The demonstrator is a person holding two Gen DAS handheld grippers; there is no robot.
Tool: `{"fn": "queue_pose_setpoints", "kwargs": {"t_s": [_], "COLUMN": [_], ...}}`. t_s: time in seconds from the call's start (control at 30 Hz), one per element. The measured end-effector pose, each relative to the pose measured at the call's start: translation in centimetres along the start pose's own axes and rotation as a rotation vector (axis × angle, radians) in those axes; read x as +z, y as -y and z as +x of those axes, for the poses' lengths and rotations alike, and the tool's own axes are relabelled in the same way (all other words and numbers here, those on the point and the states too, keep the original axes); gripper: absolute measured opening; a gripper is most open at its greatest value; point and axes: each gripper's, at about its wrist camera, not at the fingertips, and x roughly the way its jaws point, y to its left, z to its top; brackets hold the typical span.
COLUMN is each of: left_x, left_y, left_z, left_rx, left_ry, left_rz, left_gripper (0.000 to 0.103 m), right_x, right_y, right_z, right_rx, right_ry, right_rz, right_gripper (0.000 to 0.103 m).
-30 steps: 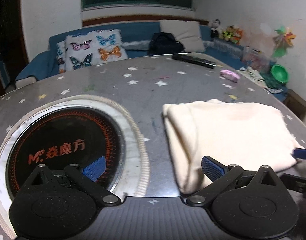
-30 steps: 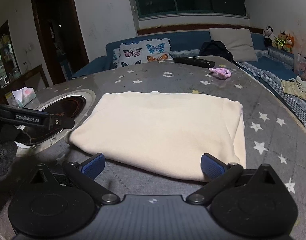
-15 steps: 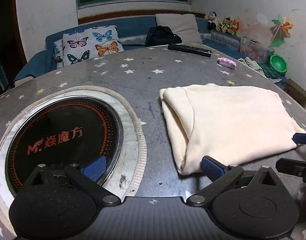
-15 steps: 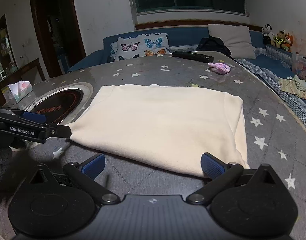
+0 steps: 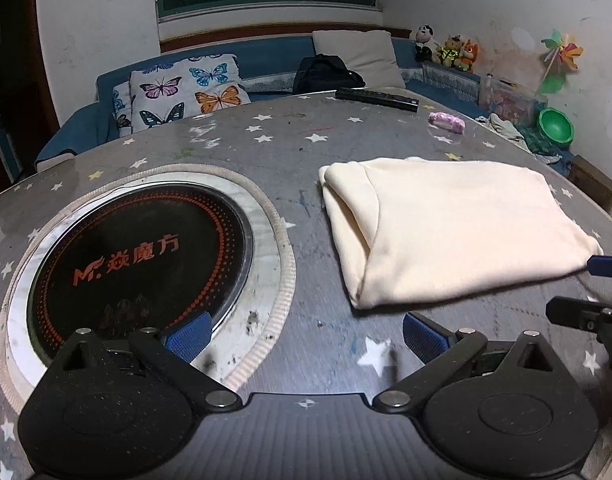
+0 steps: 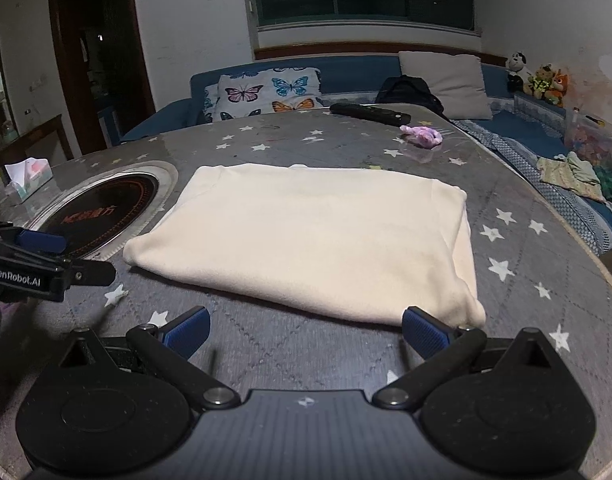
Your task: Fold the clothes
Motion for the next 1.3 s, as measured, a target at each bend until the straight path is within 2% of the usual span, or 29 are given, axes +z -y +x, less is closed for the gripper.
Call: {"fn": "queue_pose_setpoints", "kwargs": {"t_s": [0.5, 1.3], "left_x": [-2.2, -4.4], "left_y": [1.3, 1.6], "left_z": [-1.7, -3.5], "left_rx": [0.006, 0.004], "left_ry": [0.005, 0.014], "left_rz": [0.057, 0.076], "left_gripper": [0.103, 0.103], "right_x": [-1.4, -2.6], "right_y": [-0.8, -2.6], "right_z": [-1.4, -2.8], "right_rx": [-0.068, -0.095], "right_ry": [-0.016, -0.024], "right_rz": [0.022, 0.042], "right_gripper": [0.103, 0.103]}}
